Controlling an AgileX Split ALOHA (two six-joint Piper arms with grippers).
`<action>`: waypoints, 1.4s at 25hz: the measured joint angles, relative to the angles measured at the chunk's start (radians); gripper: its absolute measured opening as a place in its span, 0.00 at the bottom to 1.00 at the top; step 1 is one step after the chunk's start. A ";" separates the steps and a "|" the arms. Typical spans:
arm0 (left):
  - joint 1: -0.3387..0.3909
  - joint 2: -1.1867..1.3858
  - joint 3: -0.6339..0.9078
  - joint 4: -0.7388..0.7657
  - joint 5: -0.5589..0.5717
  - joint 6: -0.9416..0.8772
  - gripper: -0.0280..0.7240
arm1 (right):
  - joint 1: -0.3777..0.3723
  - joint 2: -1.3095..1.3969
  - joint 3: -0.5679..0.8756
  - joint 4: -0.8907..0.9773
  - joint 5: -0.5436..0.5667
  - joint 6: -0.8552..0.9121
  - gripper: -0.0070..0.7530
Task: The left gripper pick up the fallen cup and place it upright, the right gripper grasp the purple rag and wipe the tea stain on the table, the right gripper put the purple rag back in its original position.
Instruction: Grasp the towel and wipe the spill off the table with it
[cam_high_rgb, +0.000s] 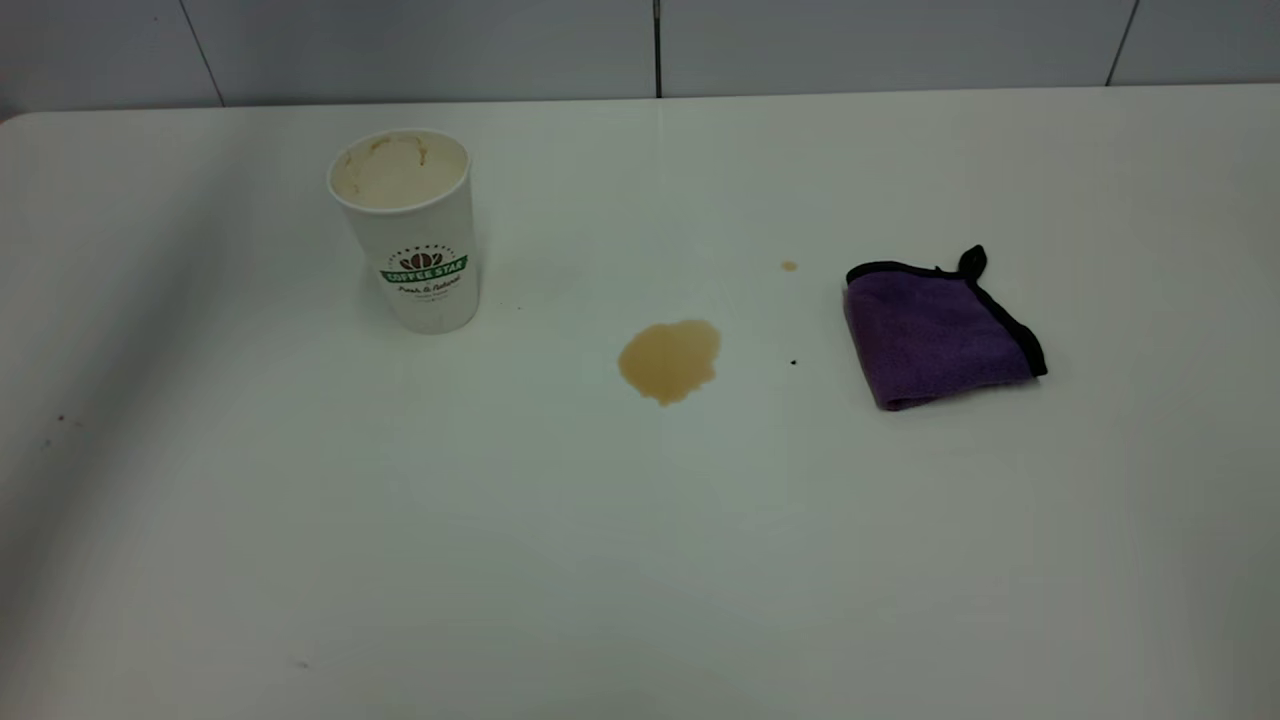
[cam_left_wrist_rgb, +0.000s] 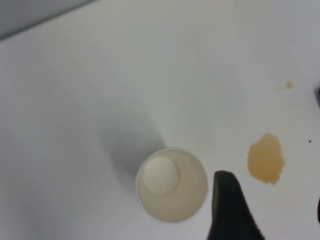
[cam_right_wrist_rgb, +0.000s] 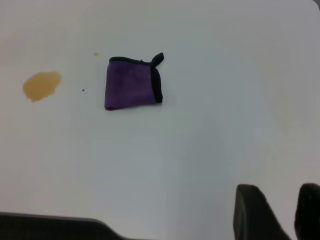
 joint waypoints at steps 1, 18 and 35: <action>-0.012 -0.039 0.000 0.013 0.000 -0.012 0.65 | 0.000 0.000 0.000 0.000 0.000 0.000 0.33; -0.130 -0.825 0.865 0.136 0.000 -0.076 0.65 | 0.000 0.000 0.000 0.000 0.000 0.000 0.33; -0.130 -1.577 1.696 0.142 0.000 -0.110 0.65 | 0.000 0.000 0.000 0.000 0.000 0.000 0.33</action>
